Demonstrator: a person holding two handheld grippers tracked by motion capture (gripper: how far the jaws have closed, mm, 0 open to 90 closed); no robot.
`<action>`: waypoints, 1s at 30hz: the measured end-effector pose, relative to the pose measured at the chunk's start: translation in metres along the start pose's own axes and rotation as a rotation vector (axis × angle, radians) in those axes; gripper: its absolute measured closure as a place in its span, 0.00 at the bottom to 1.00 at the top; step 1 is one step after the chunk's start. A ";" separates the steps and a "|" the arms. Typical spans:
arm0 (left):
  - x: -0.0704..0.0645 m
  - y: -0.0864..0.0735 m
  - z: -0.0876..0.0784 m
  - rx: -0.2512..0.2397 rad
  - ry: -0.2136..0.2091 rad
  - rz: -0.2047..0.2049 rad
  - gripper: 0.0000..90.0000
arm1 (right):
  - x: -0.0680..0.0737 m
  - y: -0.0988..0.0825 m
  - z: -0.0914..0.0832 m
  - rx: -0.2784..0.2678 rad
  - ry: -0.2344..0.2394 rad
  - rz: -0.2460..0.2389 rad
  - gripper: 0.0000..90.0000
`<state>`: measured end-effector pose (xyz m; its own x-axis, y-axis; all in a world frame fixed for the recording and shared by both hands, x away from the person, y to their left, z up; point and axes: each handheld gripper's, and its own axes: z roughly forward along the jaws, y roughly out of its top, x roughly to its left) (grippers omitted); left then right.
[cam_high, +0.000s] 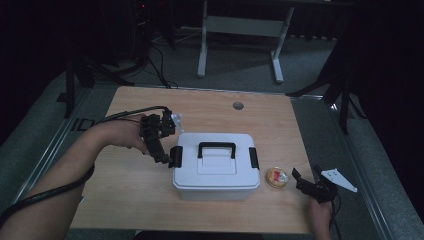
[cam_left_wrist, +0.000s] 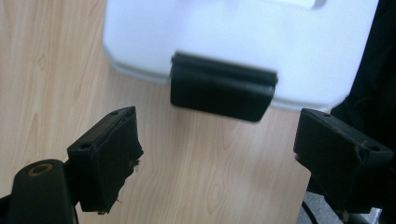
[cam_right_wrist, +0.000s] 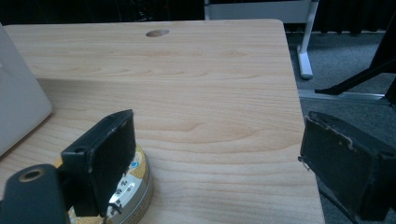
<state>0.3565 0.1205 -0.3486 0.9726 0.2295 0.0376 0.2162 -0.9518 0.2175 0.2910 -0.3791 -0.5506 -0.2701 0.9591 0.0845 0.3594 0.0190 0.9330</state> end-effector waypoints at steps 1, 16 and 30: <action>0.000 0.003 0.002 0.001 0.004 0.006 0.15 | 0.000 0.000 0.000 0.000 0.000 0.000 0.11; 0.004 0.045 0.022 0.024 -0.010 0.070 0.25 | 0.000 0.000 -0.001 -0.005 0.003 -0.001 0.11; 0.005 0.072 0.035 0.042 -0.049 0.094 0.44 | -0.001 0.000 0.000 -0.005 0.024 -0.006 0.11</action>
<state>0.3797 0.0455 -0.3664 0.9915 0.1301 0.0084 0.1267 -0.9766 0.1740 0.2911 -0.3799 -0.5511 -0.2933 0.9520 0.0874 0.3530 0.0229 0.9353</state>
